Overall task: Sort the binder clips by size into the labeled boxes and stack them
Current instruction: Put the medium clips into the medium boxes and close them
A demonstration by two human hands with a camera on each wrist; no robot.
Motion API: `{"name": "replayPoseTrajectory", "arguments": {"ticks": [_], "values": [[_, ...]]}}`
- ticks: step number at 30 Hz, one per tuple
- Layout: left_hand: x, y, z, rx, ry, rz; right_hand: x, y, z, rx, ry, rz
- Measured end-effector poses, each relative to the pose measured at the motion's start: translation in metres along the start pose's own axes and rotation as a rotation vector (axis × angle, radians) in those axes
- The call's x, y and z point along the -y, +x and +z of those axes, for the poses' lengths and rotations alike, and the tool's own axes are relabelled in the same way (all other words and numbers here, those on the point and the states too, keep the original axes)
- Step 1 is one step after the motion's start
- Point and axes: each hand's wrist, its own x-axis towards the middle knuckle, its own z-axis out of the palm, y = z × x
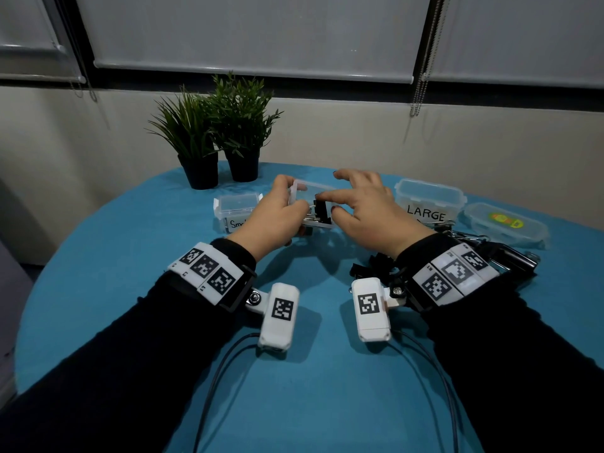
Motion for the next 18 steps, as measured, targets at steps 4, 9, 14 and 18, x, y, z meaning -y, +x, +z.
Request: {"name": "replayPoseTrajectory", "arguments": {"ticks": [4, 9, 14, 18], "values": [[0.0018, 0.0004, 0.0015, 0.019, 0.021, 0.004, -0.0003, 0.0001, 0.0014, -0.006, 0.017, -0.009], [0.0040, 0.0012, 0.0027, 0.005, 0.026, -0.011, -0.0014, 0.0000, 0.0027, -0.080, 0.130, -0.052], [0.0045, 0.0013, 0.0030, -0.006, 0.025, -0.007, 0.0004, 0.0004, 0.0010, -0.164, 0.196, -0.049], [0.0038, 0.0013, 0.0031, -0.007, 0.015, 0.001, 0.0023, 0.0008, 0.0024, 0.052, 0.062, 0.034]]}}
